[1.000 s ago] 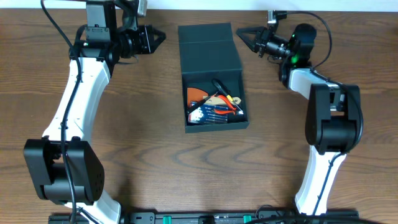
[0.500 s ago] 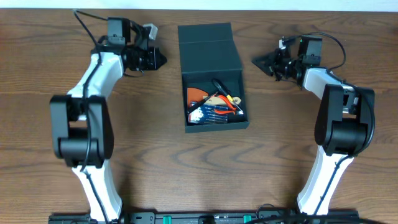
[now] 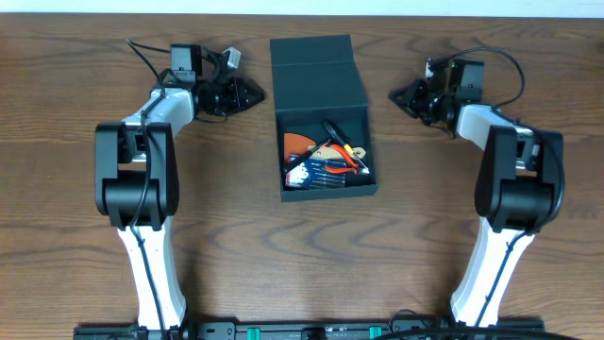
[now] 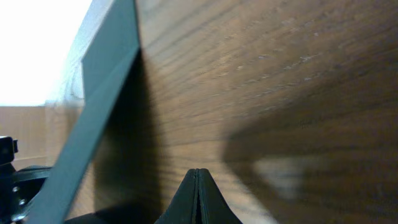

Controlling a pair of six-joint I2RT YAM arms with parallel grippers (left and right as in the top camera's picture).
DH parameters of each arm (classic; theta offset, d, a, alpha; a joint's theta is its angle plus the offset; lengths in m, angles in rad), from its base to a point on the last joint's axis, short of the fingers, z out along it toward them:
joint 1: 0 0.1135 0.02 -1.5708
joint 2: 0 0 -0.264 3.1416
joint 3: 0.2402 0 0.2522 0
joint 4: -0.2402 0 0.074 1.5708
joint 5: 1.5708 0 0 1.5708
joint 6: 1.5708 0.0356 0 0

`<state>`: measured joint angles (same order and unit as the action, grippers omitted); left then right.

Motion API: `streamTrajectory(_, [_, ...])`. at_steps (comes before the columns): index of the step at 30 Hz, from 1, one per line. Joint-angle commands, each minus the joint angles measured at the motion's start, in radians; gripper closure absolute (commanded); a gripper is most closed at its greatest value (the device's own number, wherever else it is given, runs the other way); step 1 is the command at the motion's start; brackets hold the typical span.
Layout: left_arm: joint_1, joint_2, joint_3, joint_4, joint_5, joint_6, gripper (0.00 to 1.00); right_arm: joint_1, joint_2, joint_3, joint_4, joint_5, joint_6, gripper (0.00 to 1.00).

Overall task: Pack container
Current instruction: 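Push the upright lid forward with both grippers to close it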

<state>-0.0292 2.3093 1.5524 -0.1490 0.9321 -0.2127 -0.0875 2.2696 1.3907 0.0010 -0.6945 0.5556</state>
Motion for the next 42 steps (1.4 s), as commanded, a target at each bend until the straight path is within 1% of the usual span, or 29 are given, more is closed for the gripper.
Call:
streamTrajectory(1, [-0.002, 0.018, -0.001, 0.006, 0.055, -0.053, 0.94, 0.037, 0.059, 0.003, 0.039, -0.003, 0.032, 0.99])
streamTrajectory(6, [-0.004, 0.018, -0.001, 0.016, 0.056, -0.079, 0.94, 0.079, 0.082, 0.003, 0.134, -0.017, 0.051, 0.99])
streamTrajectory(9, [-0.013, 0.018, -0.001, 0.051, 0.097, -0.082, 0.94, 0.099, 0.082, 0.003, 0.174, -0.016, 0.059, 0.99])
streamTrajectory(12, [-0.024, 0.018, -0.001, 0.081, 0.105, -0.108, 0.94, 0.112, 0.082, 0.003, 0.191, -0.010, 0.073, 0.99])
streamTrajectory(16, [-0.029, 0.018, -0.001, 0.084, 0.104, -0.108, 0.94, 0.120, 0.082, 0.003, 0.210, -0.010, 0.080, 0.99])
streamTrajectory(20, [-0.028, 0.018, -0.001, 0.083, 0.103, -0.108, 0.94, 0.121, 0.082, 0.003, 0.314, -0.072, 0.121, 0.99])
streamTrajectory(21, [-0.028, 0.018, -0.001, 0.079, 0.096, -0.109, 0.94, 0.121, 0.082, 0.003, 0.341, -0.082, 0.132, 0.99])
streamTrajectory(24, [-0.028, 0.019, -0.001, 0.039, 0.014, -0.149, 0.94, 0.121, 0.082, 0.003, 0.396, -0.096, 0.185, 0.99])
streamTrajectory(28, [-0.029, 0.019, -0.001, 0.014, -0.039, -0.152, 0.94, 0.122, 0.082, 0.003, 0.398, -0.100, 0.192, 0.99])
streamTrajectory(31, [-0.028, 0.019, -0.001, 0.016, -0.083, -0.195, 0.94, 0.118, 0.082, 0.003, 0.372, -0.088, 0.191, 0.99])
streamTrajectory(36, [-0.029, 0.019, -0.001, 0.016, -0.084, -0.194, 0.94, 0.101, 0.082, 0.003, 0.352, -0.077, 0.191, 0.99])
streamTrajectory(42, [-0.049, 0.019, -0.001, 0.021, -0.084, -0.193, 0.94, 0.116, 0.082, 0.003, 0.319, -0.058, 0.178, 0.99])
